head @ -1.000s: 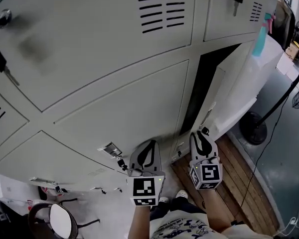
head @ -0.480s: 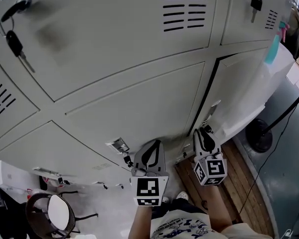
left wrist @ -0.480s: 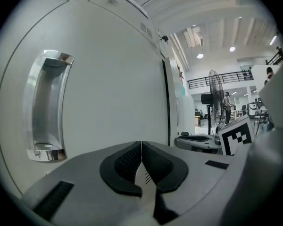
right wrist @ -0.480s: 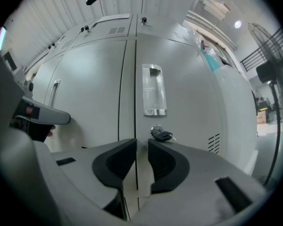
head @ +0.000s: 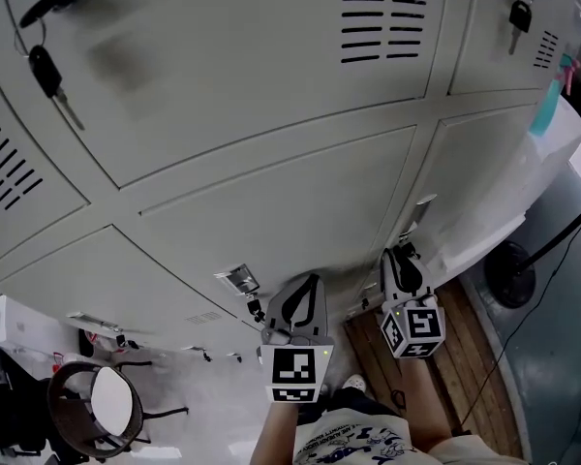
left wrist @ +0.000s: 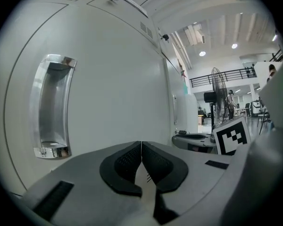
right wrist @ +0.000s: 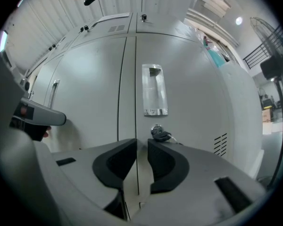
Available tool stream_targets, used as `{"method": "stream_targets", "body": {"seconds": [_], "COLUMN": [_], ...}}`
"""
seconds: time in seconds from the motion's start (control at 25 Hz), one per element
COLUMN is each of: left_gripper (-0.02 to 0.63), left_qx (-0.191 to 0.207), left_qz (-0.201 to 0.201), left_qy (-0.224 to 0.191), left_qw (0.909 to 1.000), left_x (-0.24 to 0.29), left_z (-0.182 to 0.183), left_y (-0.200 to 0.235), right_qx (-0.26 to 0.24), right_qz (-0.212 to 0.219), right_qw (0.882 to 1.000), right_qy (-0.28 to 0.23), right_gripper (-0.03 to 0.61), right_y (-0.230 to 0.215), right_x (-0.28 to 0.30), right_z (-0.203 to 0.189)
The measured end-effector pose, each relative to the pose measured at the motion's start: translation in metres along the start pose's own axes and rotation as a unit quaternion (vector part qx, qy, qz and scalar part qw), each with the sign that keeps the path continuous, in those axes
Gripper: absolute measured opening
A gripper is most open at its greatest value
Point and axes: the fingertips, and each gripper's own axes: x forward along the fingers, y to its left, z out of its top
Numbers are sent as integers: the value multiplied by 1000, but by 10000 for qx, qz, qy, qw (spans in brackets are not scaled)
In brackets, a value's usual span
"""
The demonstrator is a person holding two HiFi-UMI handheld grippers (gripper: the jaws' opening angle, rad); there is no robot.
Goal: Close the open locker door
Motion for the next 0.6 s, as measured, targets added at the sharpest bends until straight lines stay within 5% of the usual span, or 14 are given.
{"method": "stream_targets", "body": {"seconds": [0.6], "left_gripper": [8], "left_qx": [12], "left_qz": [129], "left_qy": [-15], "left_qw": [9999], "left_x": [-3], "left_z": [2], "left_y": [3], "right_qx": [102], "right_qz": [165], "right_qw": [9998], "right_qy": [-15], "right_gripper": [9], "right_y": [8], "right_x": [7], "right_z": [1]}}
